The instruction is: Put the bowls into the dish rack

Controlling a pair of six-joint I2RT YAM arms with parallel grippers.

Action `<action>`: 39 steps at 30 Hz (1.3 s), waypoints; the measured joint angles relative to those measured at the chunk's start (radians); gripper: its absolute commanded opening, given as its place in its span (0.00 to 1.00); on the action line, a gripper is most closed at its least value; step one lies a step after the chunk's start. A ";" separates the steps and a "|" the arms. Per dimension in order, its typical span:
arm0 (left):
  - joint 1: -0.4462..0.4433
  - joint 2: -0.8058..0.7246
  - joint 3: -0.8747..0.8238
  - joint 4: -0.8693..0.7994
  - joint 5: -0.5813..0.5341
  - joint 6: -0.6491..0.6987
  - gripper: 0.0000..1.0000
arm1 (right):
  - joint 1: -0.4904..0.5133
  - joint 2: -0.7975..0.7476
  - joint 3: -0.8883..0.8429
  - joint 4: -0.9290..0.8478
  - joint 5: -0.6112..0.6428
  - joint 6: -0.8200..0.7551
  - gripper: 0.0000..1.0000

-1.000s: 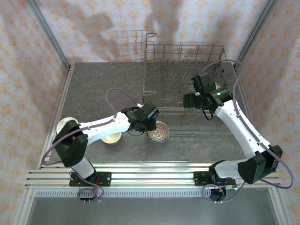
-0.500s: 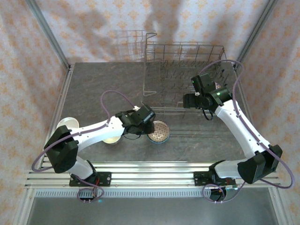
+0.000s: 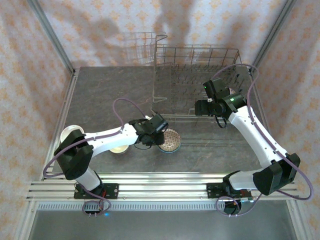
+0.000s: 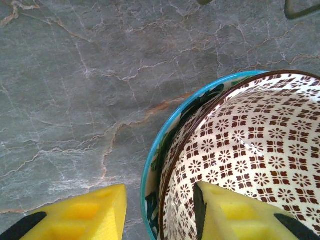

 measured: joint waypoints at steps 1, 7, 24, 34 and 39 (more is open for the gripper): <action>0.000 0.000 0.000 0.003 0.000 0.000 0.37 | 0.000 0.000 0.000 0.000 0.000 0.000 0.85; 0.000 0.000 0.002 0.012 0.000 0.000 0.36 | 0.000 0.000 0.000 0.000 0.000 0.000 0.85; -0.014 0.022 0.017 0.017 0.008 0.001 0.13 | 0.000 0.000 0.000 0.000 0.000 0.000 0.85; -0.014 0.021 0.034 0.011 0.008 0.002 0.00 | 0.000 0.000 0.000 0.000 0.000 0.000 0.85; -0.014 0.013 0.034 0.010 0.008 0.002 0.00 | 0.000 0.000 0.000 0.000 0.000 0.000 0.85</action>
